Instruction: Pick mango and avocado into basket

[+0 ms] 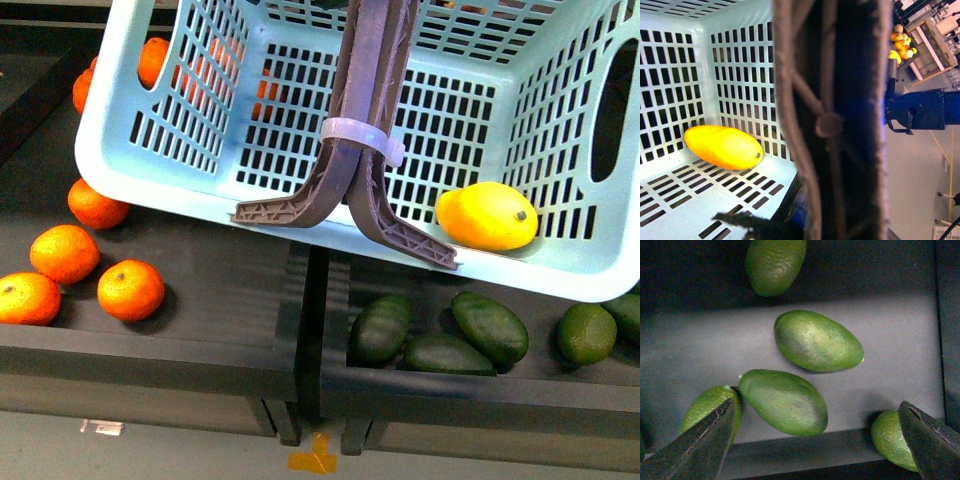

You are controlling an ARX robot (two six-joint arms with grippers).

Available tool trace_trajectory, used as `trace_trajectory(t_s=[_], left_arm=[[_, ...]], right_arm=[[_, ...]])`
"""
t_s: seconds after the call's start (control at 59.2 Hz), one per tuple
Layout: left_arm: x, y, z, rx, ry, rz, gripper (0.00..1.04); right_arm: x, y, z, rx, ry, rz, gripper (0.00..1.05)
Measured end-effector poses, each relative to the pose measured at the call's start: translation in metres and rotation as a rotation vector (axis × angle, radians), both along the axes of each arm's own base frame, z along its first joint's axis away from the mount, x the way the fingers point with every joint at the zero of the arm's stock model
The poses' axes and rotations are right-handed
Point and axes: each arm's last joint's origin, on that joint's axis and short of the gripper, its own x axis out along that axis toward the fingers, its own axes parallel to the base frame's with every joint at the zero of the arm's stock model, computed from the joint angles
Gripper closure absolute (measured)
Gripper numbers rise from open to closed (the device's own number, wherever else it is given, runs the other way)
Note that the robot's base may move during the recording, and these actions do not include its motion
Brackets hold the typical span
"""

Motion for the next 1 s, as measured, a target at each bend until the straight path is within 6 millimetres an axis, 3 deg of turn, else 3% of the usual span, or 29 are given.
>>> trace_trajectory(t_s=[0.287, 0.625, 0.997], left_arm=[[0.000, 0.000, 0.000, -0.001, 0.001, -0.002, 1.01], [0.000, 0.000, 0.000, -0.002, 0.001, -0.003, 1.01], [0.000, 0.000, 0.000, 0.000, 0.001, 0.000, 1.01]], right_arm=[[0.023, -0.014, -0.034, 0.038, -0.004, -0.126, 0.09], [0.054, -0.019, -0.050, 0.166, -0.075, -0.300, 0.09], [0.045, -0.012, -0.062, 0.114, 0.053, -0.171, 0.09]])
